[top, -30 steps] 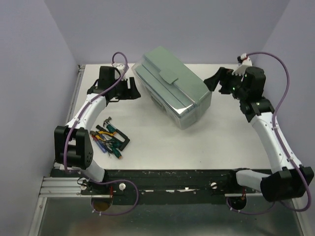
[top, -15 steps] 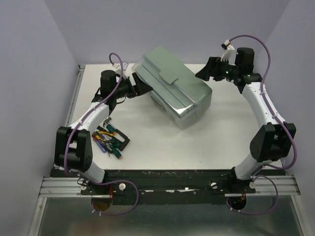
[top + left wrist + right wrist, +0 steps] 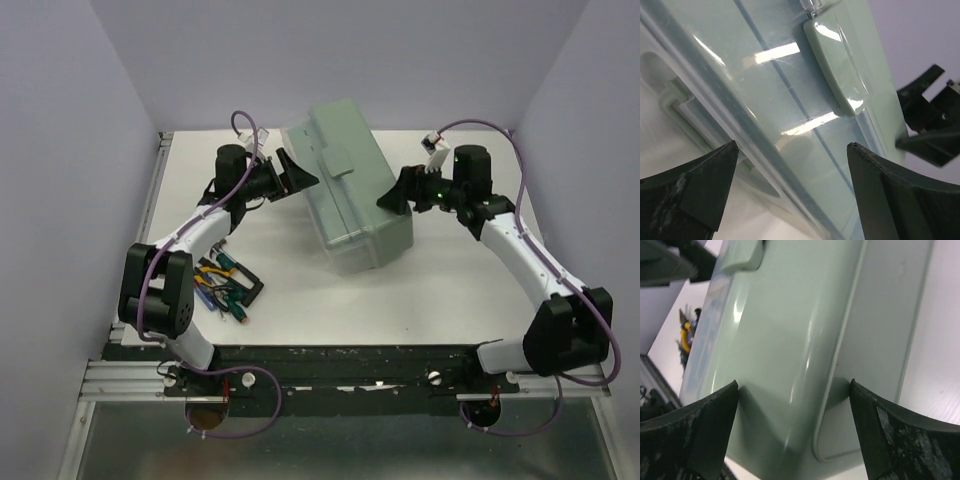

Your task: Pack the tool kit

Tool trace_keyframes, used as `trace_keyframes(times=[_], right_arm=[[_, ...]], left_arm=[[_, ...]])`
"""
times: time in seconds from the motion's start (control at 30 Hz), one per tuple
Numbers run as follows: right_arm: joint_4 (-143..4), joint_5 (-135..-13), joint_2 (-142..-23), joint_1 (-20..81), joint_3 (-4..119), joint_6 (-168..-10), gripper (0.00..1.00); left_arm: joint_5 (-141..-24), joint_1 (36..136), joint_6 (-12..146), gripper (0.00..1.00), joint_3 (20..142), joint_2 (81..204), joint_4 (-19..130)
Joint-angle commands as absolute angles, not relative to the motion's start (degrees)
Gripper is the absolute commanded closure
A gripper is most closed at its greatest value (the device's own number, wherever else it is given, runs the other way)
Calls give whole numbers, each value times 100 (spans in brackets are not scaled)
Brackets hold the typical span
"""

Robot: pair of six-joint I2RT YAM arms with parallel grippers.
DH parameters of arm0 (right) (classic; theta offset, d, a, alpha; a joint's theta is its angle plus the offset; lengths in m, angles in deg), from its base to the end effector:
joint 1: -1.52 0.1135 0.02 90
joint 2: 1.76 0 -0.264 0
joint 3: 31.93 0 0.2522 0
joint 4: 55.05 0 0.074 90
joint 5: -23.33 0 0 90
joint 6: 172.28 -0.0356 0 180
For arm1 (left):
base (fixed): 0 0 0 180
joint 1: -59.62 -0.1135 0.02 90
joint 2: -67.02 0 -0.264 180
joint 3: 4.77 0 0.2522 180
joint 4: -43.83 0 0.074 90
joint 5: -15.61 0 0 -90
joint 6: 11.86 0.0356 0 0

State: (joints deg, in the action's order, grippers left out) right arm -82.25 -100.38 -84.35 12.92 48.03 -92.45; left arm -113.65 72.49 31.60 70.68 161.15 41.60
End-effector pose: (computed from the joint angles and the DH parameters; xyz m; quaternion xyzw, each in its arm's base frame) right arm 0.3174 0.0842 0.3122 -0.1542 0.8265 0.3362 0.4243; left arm 0.3609 -0.1056 0.2673 -0.0260 0.7804 -0.5131 0.3564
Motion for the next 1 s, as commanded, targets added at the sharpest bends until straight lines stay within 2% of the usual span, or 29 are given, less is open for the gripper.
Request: trace_keyframes(times=[0.0, 0.13, 0.23, 0.3, 0.43, 0.67, 0.97], right_arm=[[-8718, -9990, -7710, 1865, 3924, -9774, 4], [-9191, -8965, -7016, 1971, 3791, -10064, 3], [-9754, -7515, -6663, 1971, 4220, -10074, 2], [-9896, -7151, -6584, 1971, 4606, -10039, 2], [-10001, -7456, -6828, 1980, 5511, -10161, 2], [-10160, -8133, -8076, 2279, 6927, -10697, 3], [-10229, -8284, -9772, 2446, 8350, -11145, 9]], left_arm=[[-10771, 7281, 3814, 1, 7183, 15440, 4826], [-10550, 7281, 4210, 1, 7428, 15175, 5362], [-10638, 7281, 4500, 1, 7832, 15271, 5923], [-10682, 7272, 4737, 1, 8201, 15464, 6372], [-10875, 7263, 4730, 1, 8519, 15834, 6612], [-10822, 7263, 4685, 1, 8388, 16133, 6445], [-11674, 7263, 4159, 3, 7825, 16458, 5391]])
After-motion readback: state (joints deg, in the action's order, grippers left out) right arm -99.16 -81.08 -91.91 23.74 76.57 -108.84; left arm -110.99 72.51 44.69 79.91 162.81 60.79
